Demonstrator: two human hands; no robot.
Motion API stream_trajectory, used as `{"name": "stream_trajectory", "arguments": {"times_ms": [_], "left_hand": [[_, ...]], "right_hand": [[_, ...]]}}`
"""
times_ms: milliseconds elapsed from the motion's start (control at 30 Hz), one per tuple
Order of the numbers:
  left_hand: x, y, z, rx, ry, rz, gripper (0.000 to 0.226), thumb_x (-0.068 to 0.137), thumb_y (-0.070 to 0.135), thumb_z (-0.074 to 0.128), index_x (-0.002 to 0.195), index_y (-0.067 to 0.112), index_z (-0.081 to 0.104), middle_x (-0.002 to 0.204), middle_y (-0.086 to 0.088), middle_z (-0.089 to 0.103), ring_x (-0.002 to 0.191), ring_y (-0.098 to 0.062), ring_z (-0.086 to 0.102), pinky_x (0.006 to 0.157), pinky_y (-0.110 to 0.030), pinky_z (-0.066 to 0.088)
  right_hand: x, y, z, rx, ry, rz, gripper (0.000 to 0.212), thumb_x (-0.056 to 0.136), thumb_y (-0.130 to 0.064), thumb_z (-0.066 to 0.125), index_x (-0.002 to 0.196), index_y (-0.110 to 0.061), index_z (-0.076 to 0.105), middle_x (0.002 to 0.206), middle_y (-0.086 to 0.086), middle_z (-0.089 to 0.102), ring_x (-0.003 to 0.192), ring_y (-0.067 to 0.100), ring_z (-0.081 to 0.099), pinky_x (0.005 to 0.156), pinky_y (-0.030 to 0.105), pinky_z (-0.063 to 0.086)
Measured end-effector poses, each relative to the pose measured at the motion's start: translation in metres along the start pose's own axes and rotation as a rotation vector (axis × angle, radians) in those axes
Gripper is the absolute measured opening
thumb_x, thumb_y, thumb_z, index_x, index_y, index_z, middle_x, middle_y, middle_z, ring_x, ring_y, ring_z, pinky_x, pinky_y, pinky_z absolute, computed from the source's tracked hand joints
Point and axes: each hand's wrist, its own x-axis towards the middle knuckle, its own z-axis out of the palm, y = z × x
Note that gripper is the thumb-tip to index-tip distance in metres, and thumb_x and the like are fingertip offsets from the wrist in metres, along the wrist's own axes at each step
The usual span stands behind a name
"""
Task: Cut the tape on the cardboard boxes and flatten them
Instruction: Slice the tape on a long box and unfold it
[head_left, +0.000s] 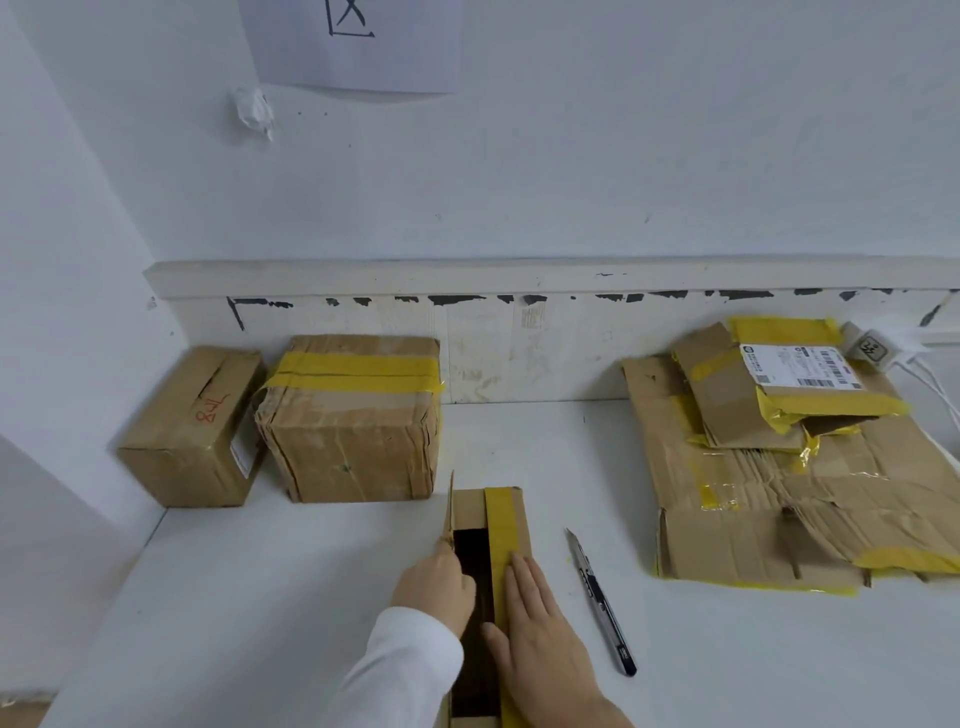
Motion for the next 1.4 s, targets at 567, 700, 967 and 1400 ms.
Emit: {"name": "stream_trajectory", "arguments": {"times_ms": [567,700,967,1400], "left_hand": [[-0.014,-0.065,0.038,-0.184,0.156,-0.008,0.048,0.101,0.036,0.03,0.148,0.027,0.024,0.121,0.003,0.033,0.101,-0.011,0.052,0.083,-0.019,0.045],[-0.013,-0.06,0.042,0.128,0.241,0.018,0.056,0.096,0.051,0.027,0.144,0.024,0.033,0.139,-0.003,0.033,0.129,-0.02,0.034,0.101,-0.03,0.034],[-0.009,-0.054,0.056,-0.507,-0.147,0.037,0.056,0.1,0.032,0.038,0.15,0.019,0.016,0.127,0.005,0.031,0.123,-0.014,0.04,0.102,-0.017,0.027],[-0.023,-0.039,0.006,-0.616,0.095,0.302,0.087,0.08,-0.008,0.055,0.142,0.028,0.006,0.15,0.014,0.01,0.139,-0.002,0.012,0.104,-0.001,0.002]], "right_hand": [[-0.012,0.054,0.008,0.834,-0.059,0.096,0.057,0.099,-0.002,0.033,0.14,-0.033,0.007,0.149,-0.013,0.021,0.139,0.002,0.018,0.097,-0.007,0.012],[-0.015,0.046,0.028,0.292,0.053,0.084,0.054,0.101,-0.042,0.02,0.14,-0.035,-0.016,0.142,-0.012,-0.041,0.136,0.003,-0.027,0.115,0.021,-0.003],[-0.005,0.047,0.034,0.429,-0.161,0.036,0.079,0.088,-0.047,0.033,0.149,-0.029,-0.013,0.152,-0.017,-0.019,0.144,0.009,-0.009,0.116,0.023,-0.009],[0.012,0.031,-0.029,0.908,-0.157,0.35,0.072,0.088,-0.005,0.052,0.147,-0.013,0.011,0.126,0.003,0.049,0.108,0.02,0.051,0.091,0.028,0.043]]}}
